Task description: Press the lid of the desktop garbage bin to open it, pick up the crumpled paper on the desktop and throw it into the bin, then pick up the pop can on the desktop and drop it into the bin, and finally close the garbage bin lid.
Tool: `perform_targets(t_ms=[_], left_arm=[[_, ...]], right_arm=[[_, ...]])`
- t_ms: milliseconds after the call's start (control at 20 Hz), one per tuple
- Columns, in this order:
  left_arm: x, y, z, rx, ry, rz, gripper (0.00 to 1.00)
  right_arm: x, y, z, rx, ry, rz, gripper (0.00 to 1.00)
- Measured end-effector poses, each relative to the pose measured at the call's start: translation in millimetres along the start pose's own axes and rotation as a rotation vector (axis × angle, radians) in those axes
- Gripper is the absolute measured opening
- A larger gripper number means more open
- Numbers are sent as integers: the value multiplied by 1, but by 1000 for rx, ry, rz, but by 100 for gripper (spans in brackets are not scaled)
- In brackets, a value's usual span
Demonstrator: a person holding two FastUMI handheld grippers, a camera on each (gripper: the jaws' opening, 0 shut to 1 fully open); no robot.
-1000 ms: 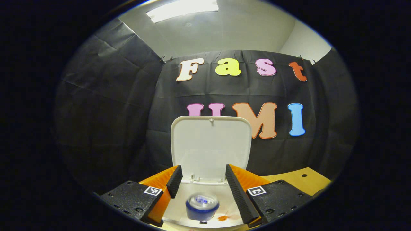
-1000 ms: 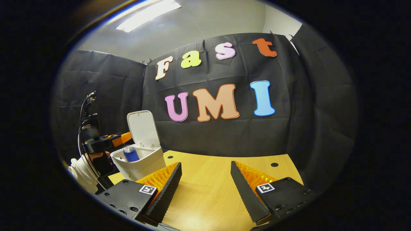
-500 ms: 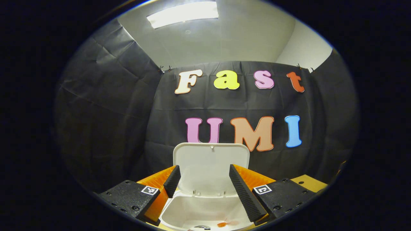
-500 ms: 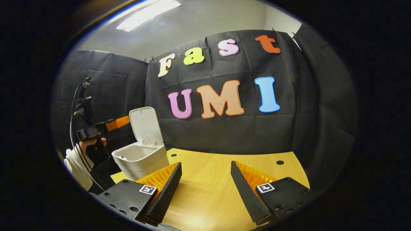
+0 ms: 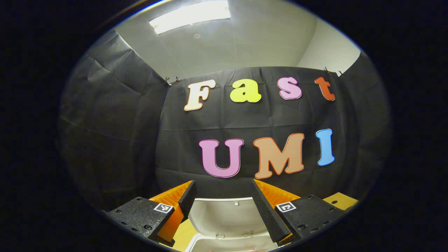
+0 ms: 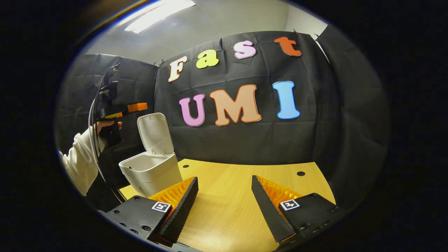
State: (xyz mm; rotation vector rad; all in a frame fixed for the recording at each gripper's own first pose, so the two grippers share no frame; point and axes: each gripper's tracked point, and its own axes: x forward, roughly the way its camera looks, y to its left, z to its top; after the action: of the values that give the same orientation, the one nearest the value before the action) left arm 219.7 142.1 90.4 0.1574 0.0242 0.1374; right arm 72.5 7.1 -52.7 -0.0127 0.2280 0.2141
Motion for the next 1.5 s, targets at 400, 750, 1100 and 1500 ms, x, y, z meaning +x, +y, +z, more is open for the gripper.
perform_targets(t_ms=[400, 750, 1100, 1500], left_arm=[[24, -7, -28, -12, 93, -23, 93], [-28, -9, -30, -28, -16, -25, 91], [-100, -9, -62, -10, -65, -7, 91], [-150, -12, -127, 8, -12, 36, 91]], right_arm=[[-8, -18, -7, 30, 8, -52, 97], [-10, -19, -7, 40, 6, -54, 97], [-5, -1, -7, 32, 16, -12, 97], [1, 25, -12, -16, 35, 32, 98]])
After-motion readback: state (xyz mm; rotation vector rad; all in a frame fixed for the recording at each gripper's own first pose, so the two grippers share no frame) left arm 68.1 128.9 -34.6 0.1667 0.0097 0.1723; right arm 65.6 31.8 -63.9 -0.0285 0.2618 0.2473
